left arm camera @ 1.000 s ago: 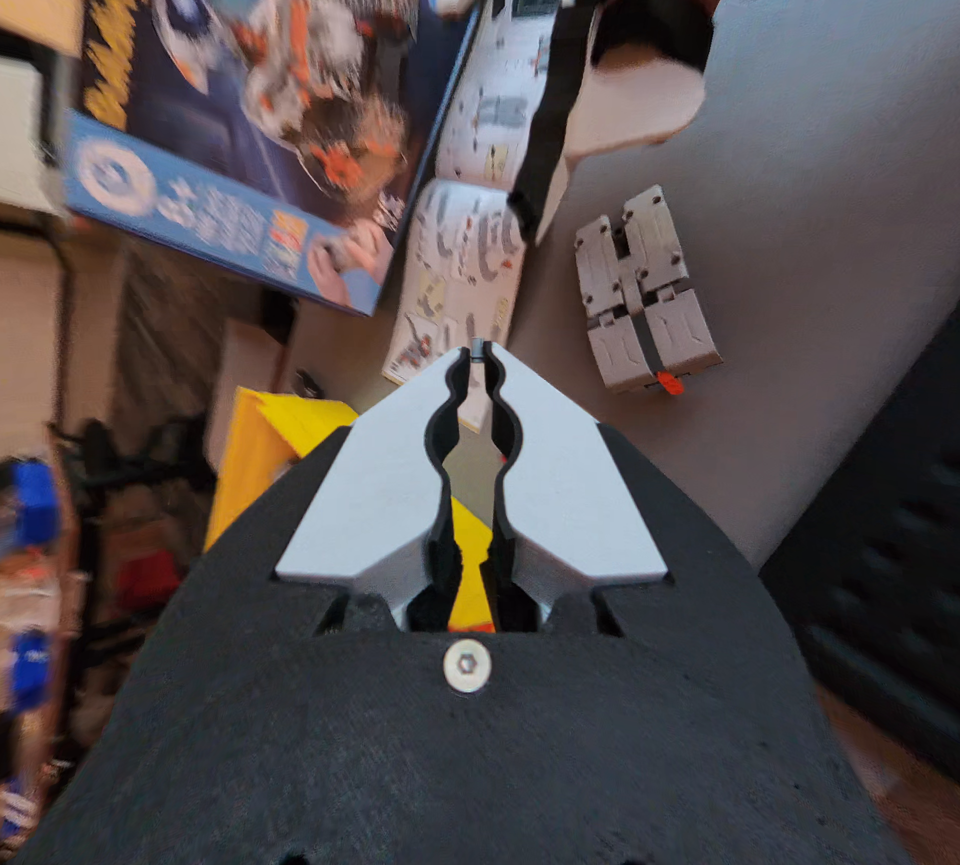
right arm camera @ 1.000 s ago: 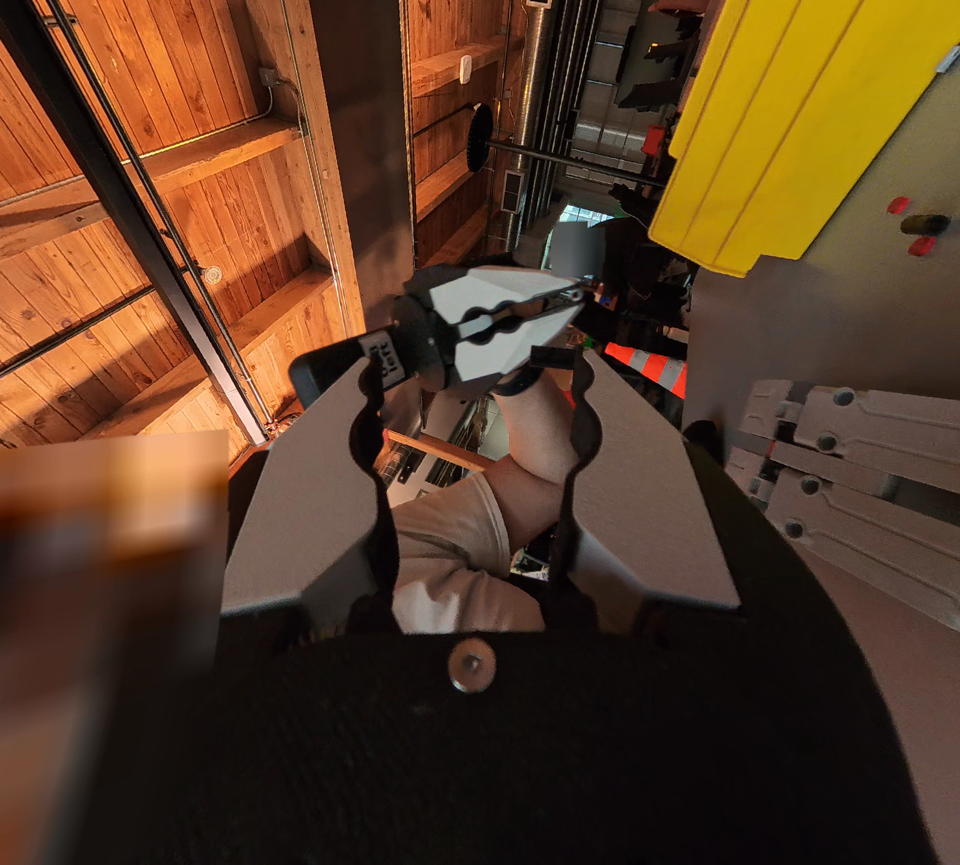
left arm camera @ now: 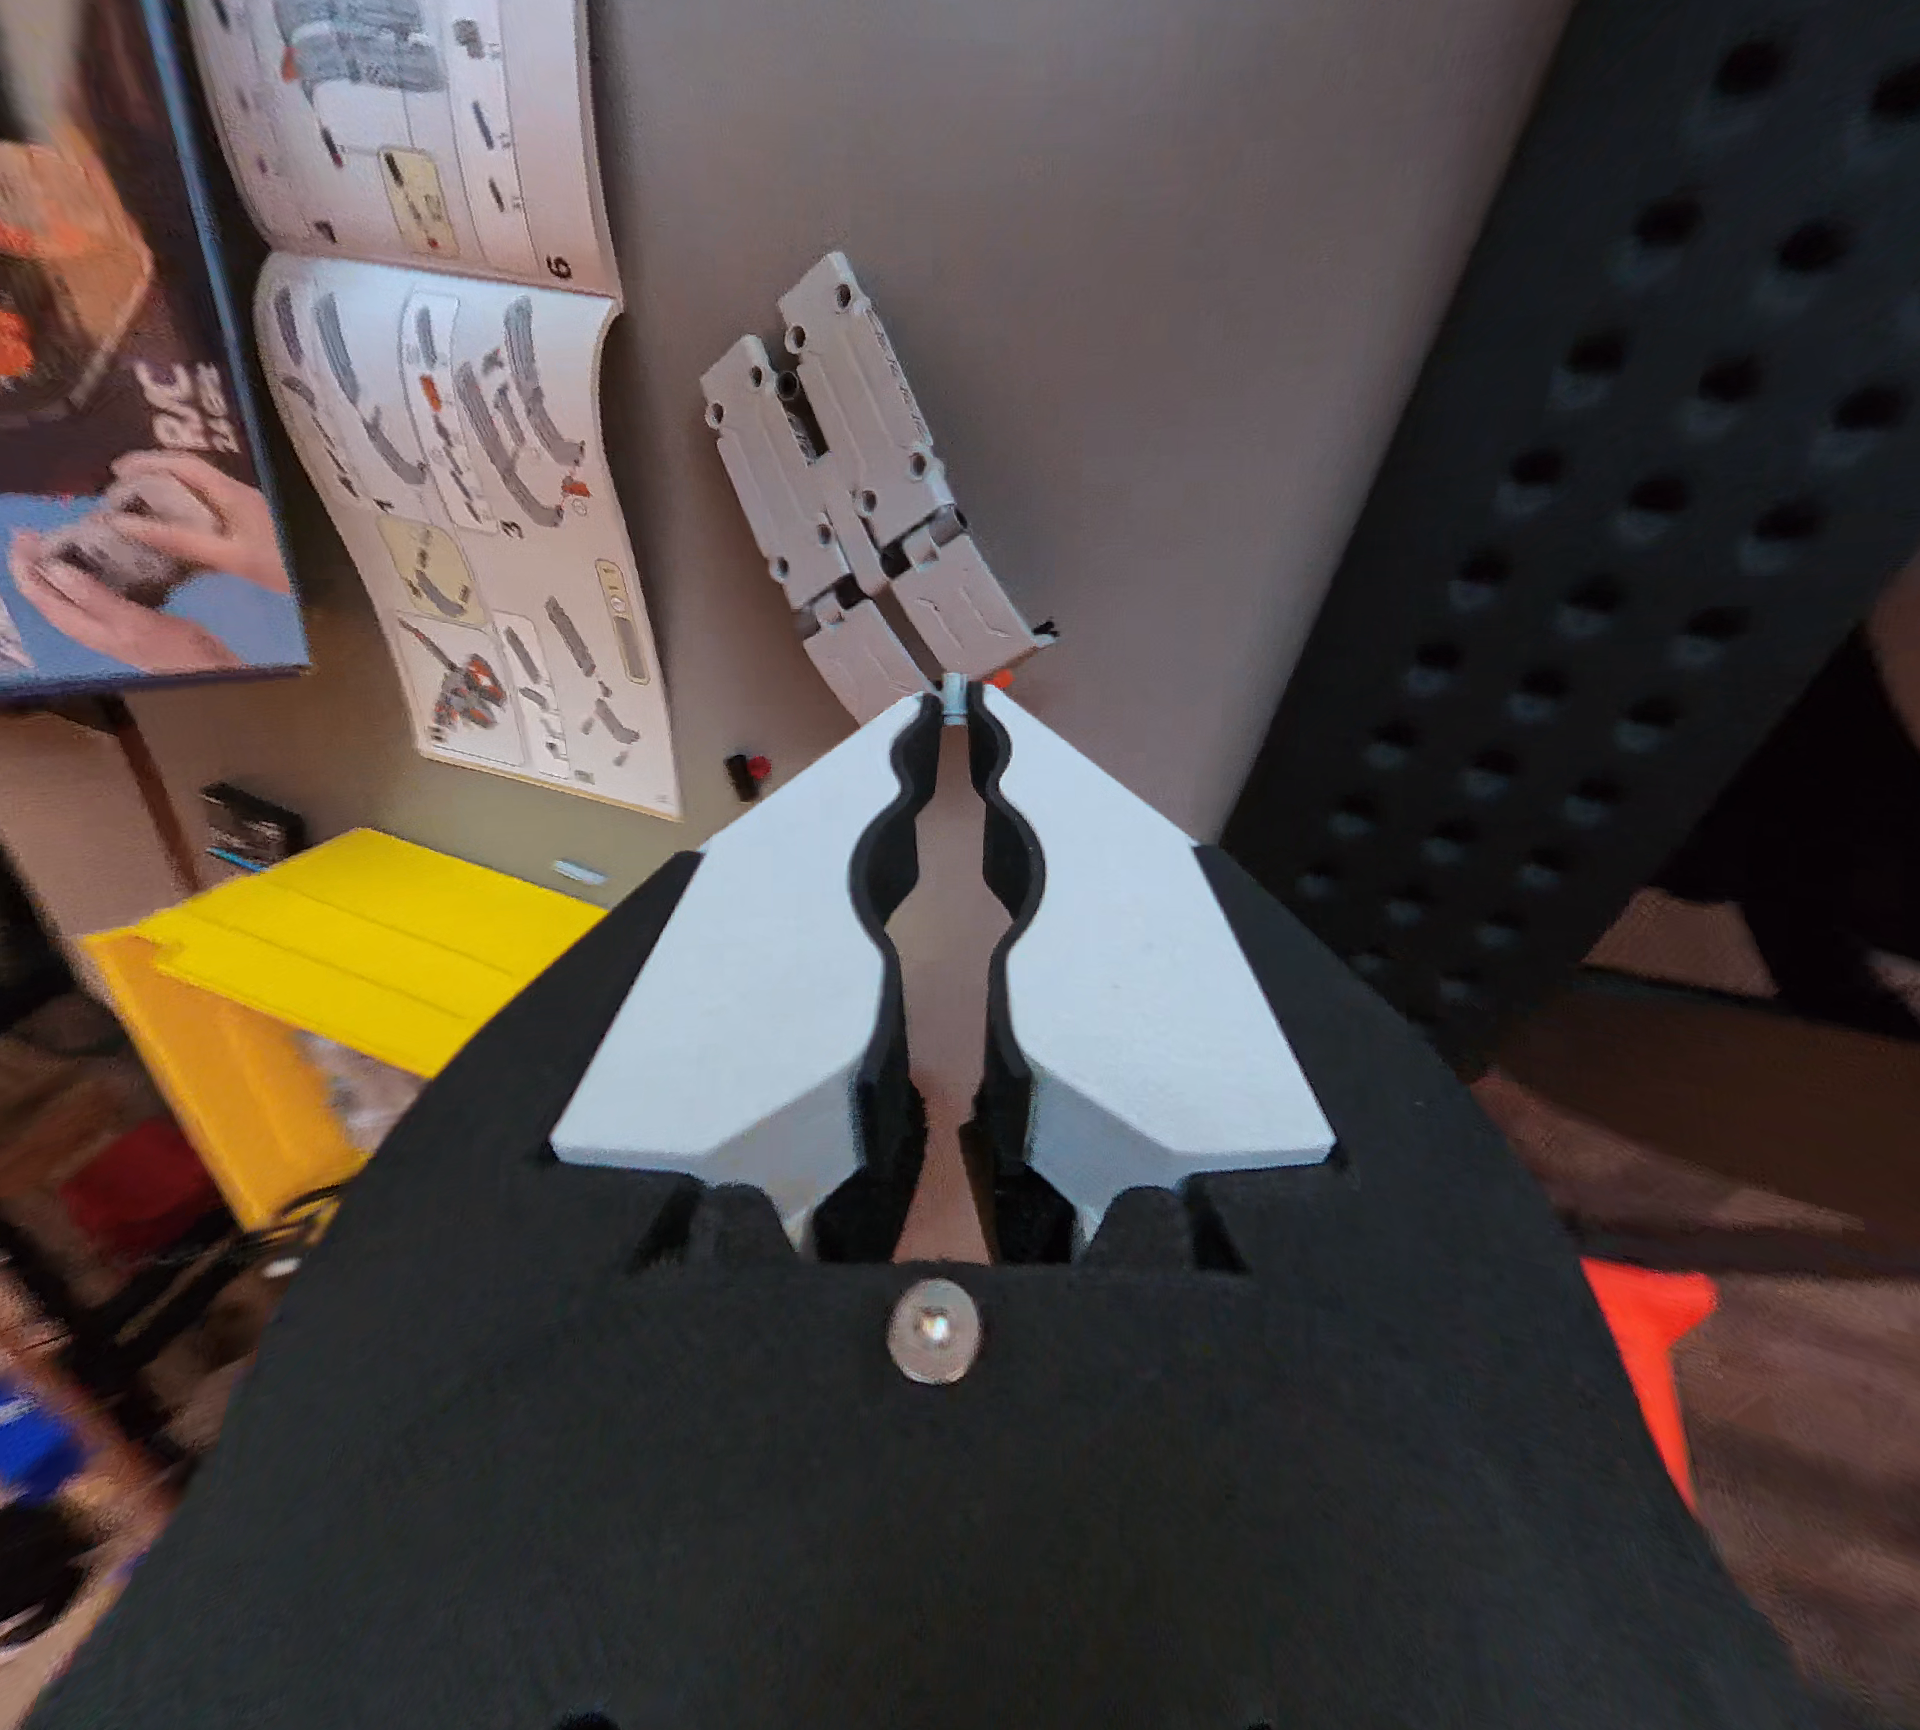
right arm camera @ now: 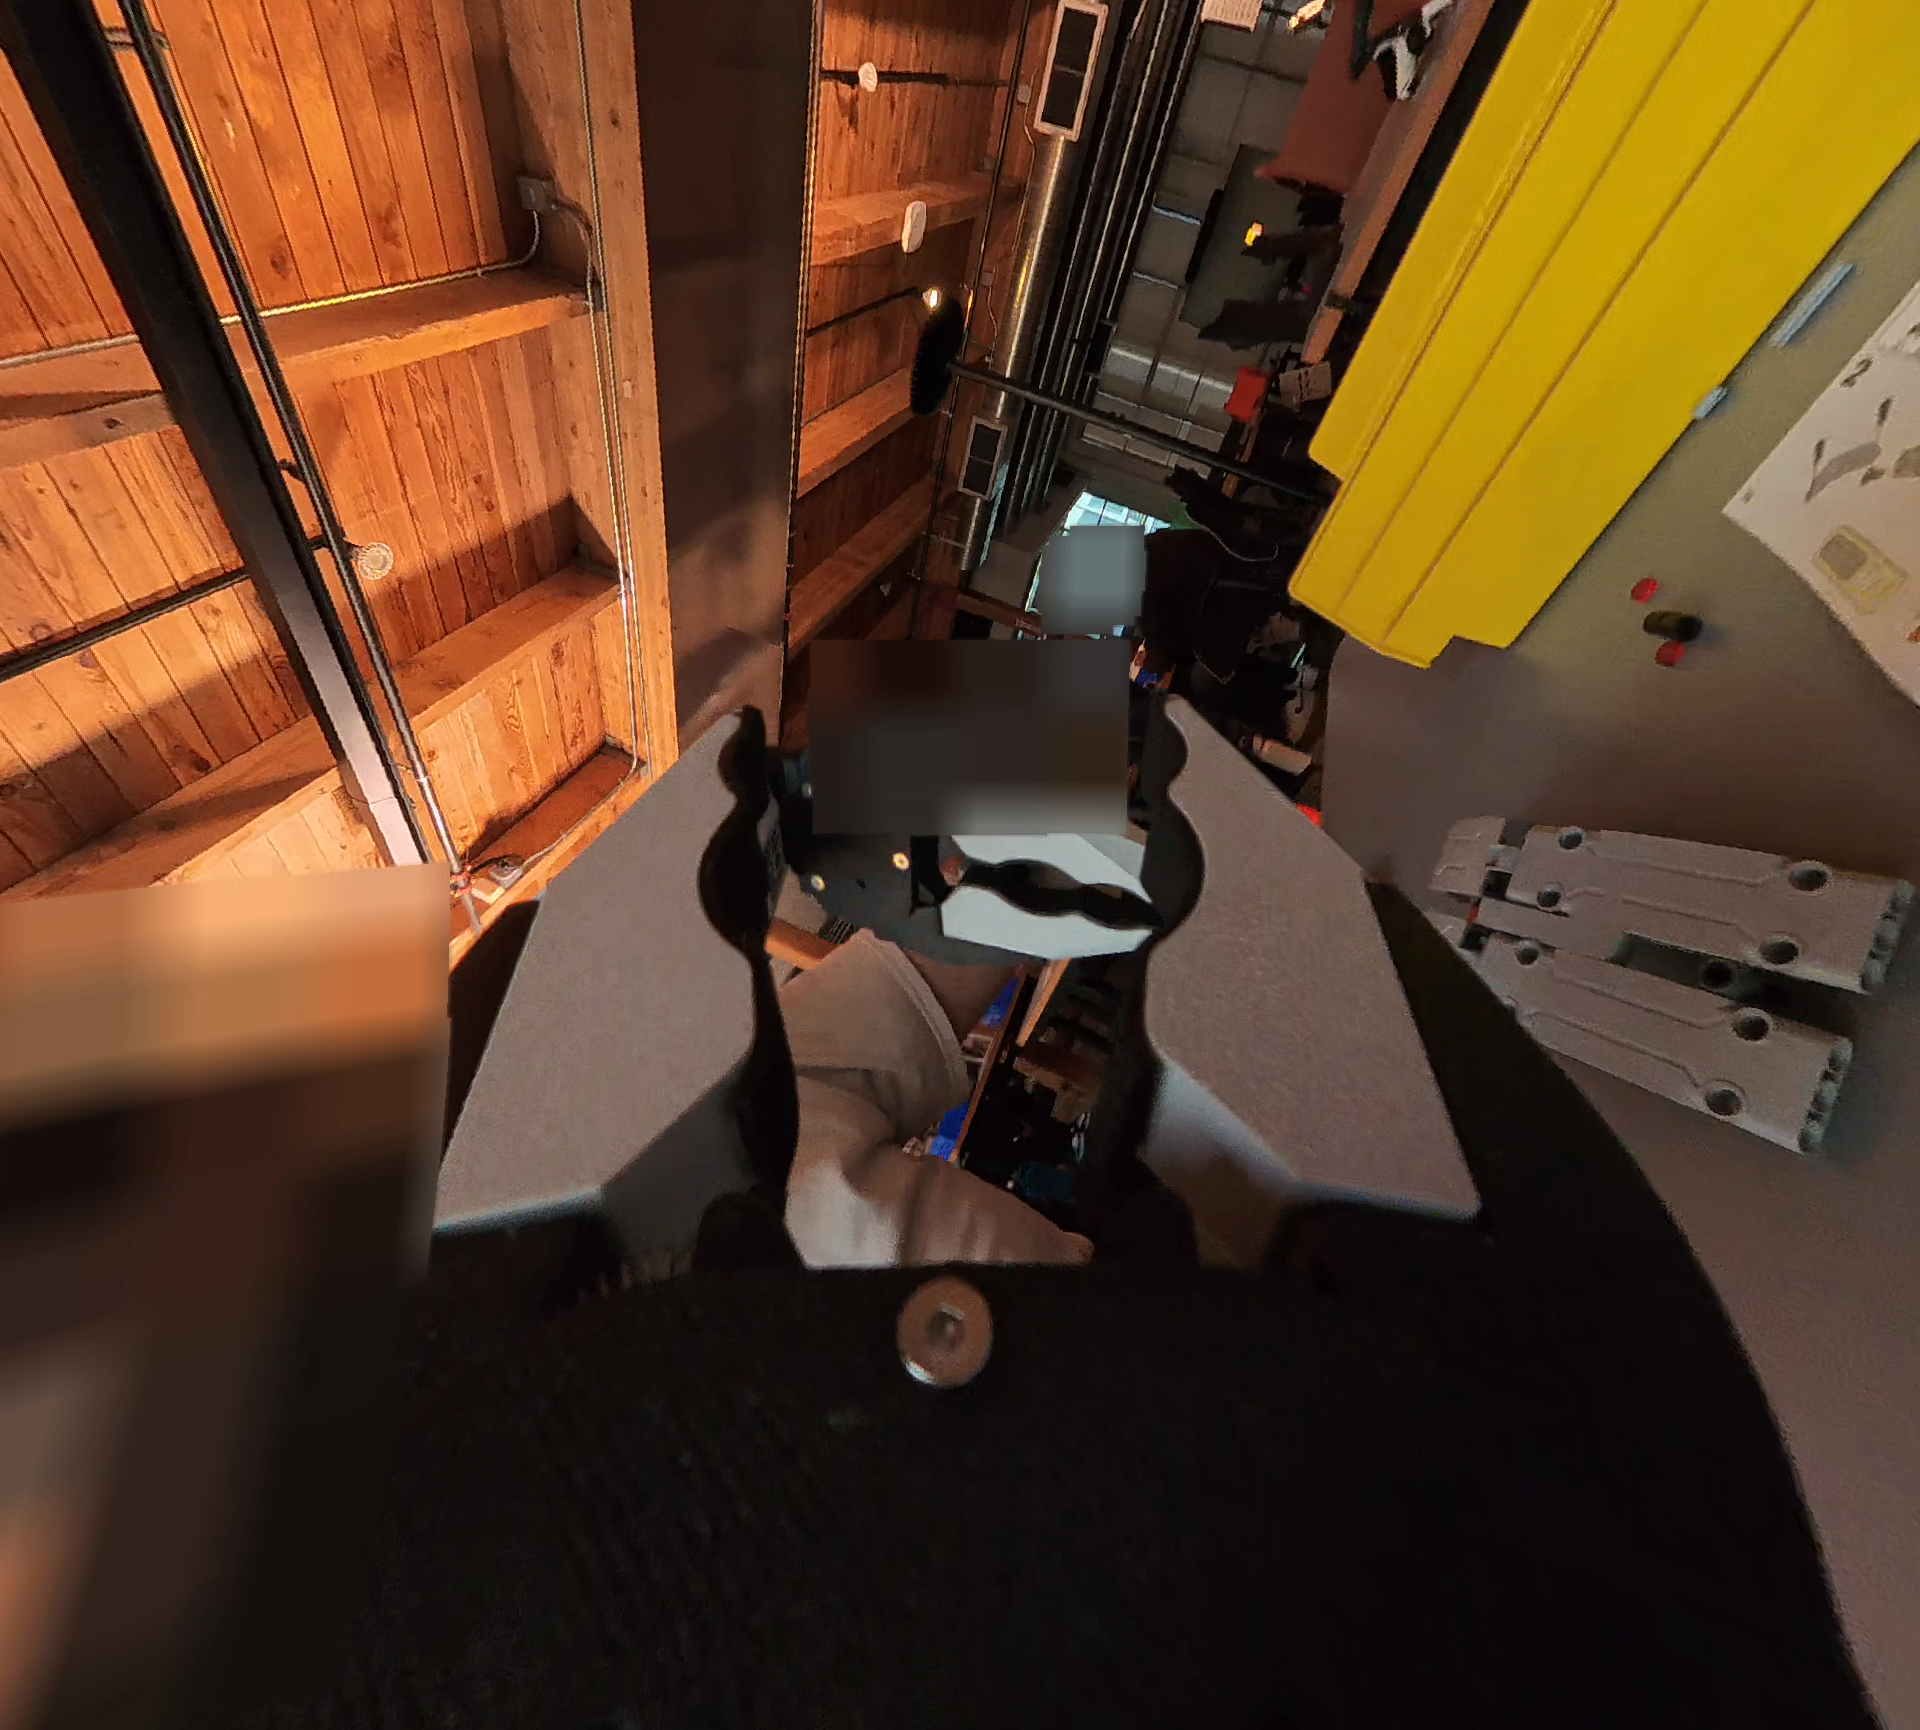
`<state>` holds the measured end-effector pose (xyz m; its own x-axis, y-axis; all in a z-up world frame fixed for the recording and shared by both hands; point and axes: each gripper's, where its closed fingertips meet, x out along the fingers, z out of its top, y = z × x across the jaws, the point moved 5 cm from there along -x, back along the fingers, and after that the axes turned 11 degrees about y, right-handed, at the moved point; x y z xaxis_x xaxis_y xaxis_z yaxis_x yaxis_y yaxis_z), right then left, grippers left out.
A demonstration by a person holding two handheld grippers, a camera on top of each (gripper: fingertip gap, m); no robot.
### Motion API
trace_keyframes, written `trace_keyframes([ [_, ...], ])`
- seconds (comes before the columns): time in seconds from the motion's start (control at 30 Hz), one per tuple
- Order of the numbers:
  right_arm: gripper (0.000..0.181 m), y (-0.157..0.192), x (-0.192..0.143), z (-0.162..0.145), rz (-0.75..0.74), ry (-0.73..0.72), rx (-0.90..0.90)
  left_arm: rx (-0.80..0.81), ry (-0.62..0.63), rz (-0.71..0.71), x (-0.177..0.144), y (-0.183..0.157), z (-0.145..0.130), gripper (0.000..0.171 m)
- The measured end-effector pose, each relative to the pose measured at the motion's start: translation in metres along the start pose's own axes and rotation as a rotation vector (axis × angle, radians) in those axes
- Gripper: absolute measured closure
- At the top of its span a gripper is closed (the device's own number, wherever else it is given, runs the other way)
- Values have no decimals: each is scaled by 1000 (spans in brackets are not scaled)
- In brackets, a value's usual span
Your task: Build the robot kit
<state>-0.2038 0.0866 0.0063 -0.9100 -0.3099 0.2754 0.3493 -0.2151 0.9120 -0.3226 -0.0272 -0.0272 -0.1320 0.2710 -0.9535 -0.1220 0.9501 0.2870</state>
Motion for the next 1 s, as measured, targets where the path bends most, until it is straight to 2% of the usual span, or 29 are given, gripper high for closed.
trace_keyframes([
  [0.13,109,19,-35,8,-35,-66,-50,171,180,-9,1,0,31,168],
  [0.27,109,36,-69,-1,-98,-80,-95,311,343,-29,0,-3,63,169],
  [0.37,106,43,-100,-11,-146,-111,-111,378,507,-71,8,-7,77,169],
  [0.47,108,45,-128,-17,-185,-155,-126,423,612,-85,22,-12,96,169],
  [0.67,109,47,-155,-24,-163,-196,-135,532,698,-81,46,-35,126,169],
  [1.0,108,44,-152,-26,-141,-180,-132,458,758,-138,57,-43,138,169],
])
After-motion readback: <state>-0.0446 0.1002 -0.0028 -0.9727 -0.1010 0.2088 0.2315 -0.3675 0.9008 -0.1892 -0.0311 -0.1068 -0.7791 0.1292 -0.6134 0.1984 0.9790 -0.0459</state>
